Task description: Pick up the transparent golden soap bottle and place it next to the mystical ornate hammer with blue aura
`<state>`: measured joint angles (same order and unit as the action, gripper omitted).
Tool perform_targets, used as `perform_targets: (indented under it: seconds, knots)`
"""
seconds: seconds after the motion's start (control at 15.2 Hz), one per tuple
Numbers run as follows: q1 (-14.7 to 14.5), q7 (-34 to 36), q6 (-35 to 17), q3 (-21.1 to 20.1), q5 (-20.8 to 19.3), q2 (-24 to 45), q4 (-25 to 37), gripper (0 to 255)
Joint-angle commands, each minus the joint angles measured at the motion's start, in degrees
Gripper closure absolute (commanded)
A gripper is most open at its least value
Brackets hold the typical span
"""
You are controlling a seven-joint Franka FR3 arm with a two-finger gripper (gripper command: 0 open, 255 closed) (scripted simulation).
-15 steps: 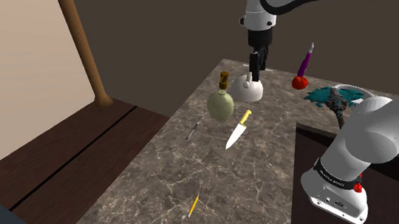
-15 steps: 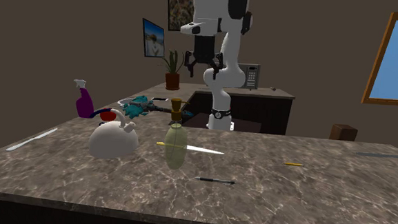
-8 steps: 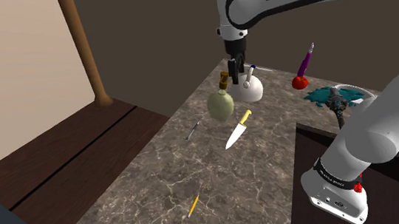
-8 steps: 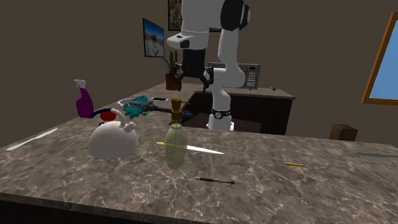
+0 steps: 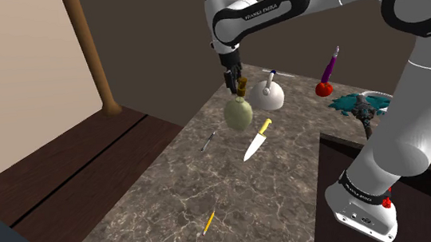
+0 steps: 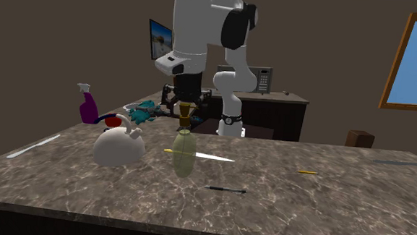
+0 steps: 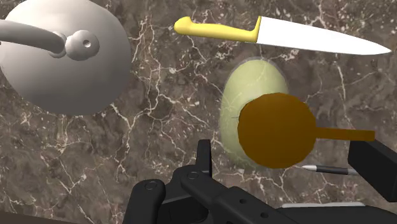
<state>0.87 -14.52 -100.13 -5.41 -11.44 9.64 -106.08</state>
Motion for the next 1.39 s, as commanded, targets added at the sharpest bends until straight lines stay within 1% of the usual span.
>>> perform_targets:
  seconds: [0.0,0.46,0.99,1.06,1.32]
  knots:
    - [-0.12,-0.23,-0.62,-0.02,-0.66,1.87,0.93,0]
    - [0.38,0.06,-5.6,0.36,-1.1,2.03,-3.84,0]
    - [0.38,0.06,-5.59,0.36,-1.1,2.04,-3.83,0]
    - [0.38,0.06,-5.59,0.36,-1.1,2.04,-3.83,255]
    - [0.38,0.06,-5.58,0.35,-1.1,2.04,-3.82,255]
